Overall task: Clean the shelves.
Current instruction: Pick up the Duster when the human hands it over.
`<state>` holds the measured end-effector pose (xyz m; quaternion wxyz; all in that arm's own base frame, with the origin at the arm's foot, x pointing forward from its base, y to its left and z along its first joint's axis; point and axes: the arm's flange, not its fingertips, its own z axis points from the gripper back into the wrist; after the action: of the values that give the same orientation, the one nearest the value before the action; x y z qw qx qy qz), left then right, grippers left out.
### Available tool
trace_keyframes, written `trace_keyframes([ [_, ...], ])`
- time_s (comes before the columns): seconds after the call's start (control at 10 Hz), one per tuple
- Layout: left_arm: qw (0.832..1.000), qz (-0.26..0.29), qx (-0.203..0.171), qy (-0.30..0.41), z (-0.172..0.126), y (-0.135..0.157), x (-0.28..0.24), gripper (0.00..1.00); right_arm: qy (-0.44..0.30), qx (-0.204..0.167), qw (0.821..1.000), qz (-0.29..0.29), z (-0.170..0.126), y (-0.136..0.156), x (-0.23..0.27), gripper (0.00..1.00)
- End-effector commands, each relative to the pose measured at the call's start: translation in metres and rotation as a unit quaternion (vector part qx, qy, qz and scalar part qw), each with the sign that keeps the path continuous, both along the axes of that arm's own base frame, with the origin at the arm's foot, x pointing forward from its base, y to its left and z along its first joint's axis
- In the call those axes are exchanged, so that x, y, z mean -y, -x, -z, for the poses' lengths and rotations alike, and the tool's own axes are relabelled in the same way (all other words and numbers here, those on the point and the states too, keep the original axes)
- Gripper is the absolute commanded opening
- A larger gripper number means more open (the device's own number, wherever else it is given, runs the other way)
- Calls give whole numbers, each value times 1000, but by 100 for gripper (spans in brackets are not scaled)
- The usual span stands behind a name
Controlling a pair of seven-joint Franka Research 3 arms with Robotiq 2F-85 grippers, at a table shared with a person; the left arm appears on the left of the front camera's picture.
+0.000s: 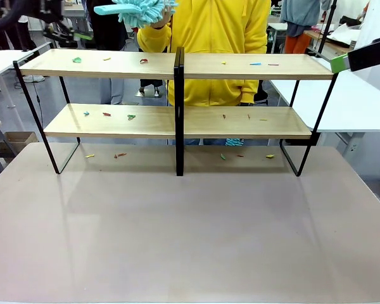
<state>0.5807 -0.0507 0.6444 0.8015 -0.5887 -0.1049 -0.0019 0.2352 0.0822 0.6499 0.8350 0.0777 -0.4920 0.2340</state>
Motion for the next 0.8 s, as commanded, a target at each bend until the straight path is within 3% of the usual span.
trace_keyframes([
  [0.0, 1000, 13, 14, 5, -14, 0, 26, 100, -1, -1, 1000, -2, 0, 0, 1, 100],
  [0.7, 998, 42, 40, -1, -13, 3, 58, 100, -1, -1, 1000, -2, 0, 0, 1, 100],
])
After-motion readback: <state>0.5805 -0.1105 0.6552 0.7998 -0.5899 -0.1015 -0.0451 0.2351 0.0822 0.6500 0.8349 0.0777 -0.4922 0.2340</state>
